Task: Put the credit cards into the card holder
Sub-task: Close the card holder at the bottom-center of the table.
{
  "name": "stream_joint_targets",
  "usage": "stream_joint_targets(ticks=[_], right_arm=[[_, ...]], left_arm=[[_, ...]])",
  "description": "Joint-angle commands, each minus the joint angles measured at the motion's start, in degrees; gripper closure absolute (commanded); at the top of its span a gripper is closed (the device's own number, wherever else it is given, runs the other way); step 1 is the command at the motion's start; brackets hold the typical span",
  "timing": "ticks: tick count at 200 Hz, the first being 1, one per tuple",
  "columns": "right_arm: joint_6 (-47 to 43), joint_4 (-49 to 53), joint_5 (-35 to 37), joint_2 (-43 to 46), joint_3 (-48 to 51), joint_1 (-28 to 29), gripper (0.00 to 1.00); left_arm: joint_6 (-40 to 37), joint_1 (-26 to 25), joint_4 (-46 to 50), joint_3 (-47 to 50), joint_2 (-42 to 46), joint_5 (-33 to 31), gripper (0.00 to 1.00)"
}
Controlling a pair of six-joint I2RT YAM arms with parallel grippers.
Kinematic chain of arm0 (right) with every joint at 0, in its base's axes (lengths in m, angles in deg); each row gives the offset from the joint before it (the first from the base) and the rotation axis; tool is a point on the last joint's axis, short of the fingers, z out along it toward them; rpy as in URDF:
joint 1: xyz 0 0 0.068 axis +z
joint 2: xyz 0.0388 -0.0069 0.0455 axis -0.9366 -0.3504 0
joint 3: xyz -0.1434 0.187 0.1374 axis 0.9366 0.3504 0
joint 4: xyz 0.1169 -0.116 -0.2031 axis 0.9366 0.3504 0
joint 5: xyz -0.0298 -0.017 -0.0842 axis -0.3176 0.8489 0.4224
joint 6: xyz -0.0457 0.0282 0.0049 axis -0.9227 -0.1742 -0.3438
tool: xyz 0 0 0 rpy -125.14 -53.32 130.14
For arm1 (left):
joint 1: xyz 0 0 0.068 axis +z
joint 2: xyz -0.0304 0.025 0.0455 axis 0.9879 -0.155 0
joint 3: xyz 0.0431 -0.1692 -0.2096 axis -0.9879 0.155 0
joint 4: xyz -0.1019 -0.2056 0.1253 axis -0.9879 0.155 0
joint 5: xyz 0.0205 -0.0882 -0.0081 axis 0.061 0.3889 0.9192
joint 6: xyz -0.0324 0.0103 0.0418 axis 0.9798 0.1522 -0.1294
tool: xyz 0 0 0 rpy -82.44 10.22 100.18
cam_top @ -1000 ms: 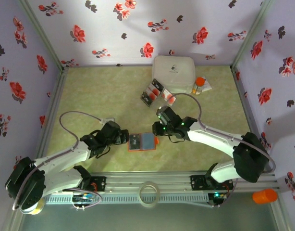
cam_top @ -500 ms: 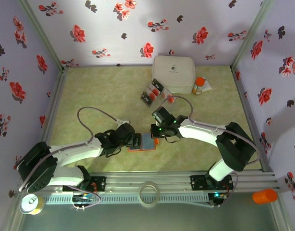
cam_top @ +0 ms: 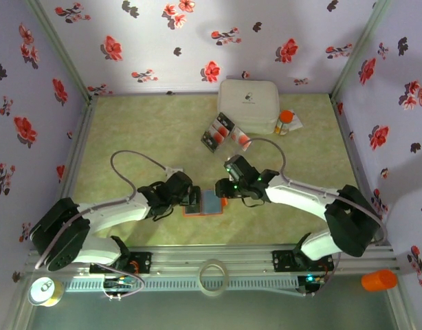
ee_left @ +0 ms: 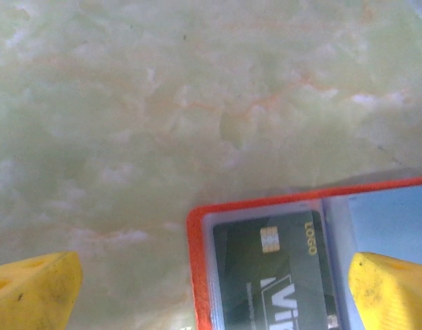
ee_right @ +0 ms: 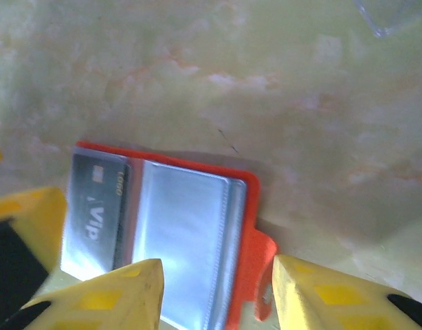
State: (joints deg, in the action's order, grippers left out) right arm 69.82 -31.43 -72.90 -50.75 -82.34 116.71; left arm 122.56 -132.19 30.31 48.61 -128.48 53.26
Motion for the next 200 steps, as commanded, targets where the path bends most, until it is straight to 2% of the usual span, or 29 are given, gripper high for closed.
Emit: stream_joint_targets(ticks=[1,28,51,61,93,107,200], right_arm=[[0.52,0.05,1.76,0.13,2.21,-0.38,0.53],[0.87,-1.53,2.08,-1.43,3.52,-0.44,0.53],[1.19,-2.93,3.03,-2.26,4.88,-0.46,0.58],[1.16,-3.45,3.21,-2.70,5.28,-0.39,0.64],[1.23,-4.47,2.86,-3.28,6.27,-0.59,0.94],[1.57,-5.05,2.69,-3.06,6.87,-0.55,1.00],[2.82,-7.09,2.21,-2.29,8.88,-0.56,1.00]], left_arm=[[-2.47,1.72,-2.90,-1.60,-0.12,2.00,0.00],[-3.55,3.31,-5.41,-2.01,-1.09,5.96,0.00],[-3.91,3.90,-6.71,-2.65,-3.01,8.79,0.00],[-3.65,4.00,-7.32,-2.71,-3.83,9.58,0.00],[-2.46,4.00,-9.72,-2.51,-6.14,11.21,0.00],[-2.19,3.99,-10.13,-2.44,-6.80,11.20,0.00],[-1.12,4.04,-11.07,-2.25,-10.66,10.93,0.00]])
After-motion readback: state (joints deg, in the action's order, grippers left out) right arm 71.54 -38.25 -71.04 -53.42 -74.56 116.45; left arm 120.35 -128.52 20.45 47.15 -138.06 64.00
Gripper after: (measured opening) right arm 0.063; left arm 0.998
